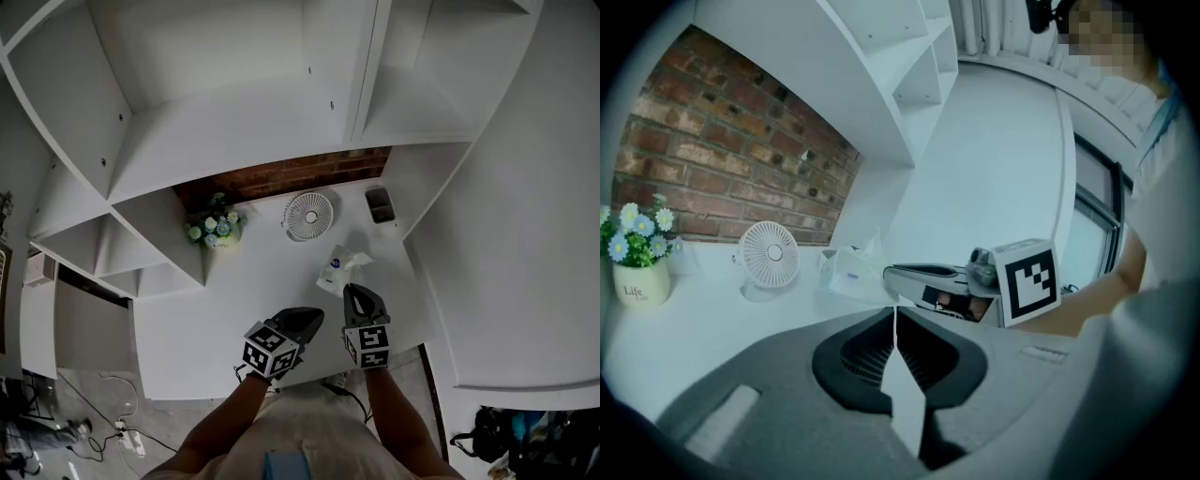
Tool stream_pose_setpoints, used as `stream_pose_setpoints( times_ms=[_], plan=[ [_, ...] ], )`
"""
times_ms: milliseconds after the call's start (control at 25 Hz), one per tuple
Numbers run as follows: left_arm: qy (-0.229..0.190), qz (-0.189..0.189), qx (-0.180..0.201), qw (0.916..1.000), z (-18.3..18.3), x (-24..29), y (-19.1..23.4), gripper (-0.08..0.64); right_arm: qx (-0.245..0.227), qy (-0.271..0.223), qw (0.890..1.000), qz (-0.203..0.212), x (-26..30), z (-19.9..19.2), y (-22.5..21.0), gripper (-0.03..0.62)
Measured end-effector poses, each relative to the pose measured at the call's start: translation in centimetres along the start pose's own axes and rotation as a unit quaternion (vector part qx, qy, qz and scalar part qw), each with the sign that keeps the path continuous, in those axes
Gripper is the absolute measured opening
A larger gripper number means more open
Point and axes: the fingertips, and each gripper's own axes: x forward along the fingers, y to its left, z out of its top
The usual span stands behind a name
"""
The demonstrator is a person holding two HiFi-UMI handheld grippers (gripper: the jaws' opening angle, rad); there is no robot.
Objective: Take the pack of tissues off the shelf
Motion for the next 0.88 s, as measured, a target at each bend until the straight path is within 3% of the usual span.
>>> stream_pose_setpoints(
  times_ms=[480, 880],
  plan=[
    [0.011, 0.023, -0.077, 0.9967, -3.5, 1.1, 2.8, 0.014, 0.005, 0.039, 0.999, 0.022, 1.5, -4.2, 0.6, 0.017],
    [0.022, 0.034, -0.093, 0.9948, -4.8, 1.5, 3.4, 0.014, 0.004, 0.069, 0.997, 0.036, 2.3, -7.3, 1.5, 0.017]
  ],
)
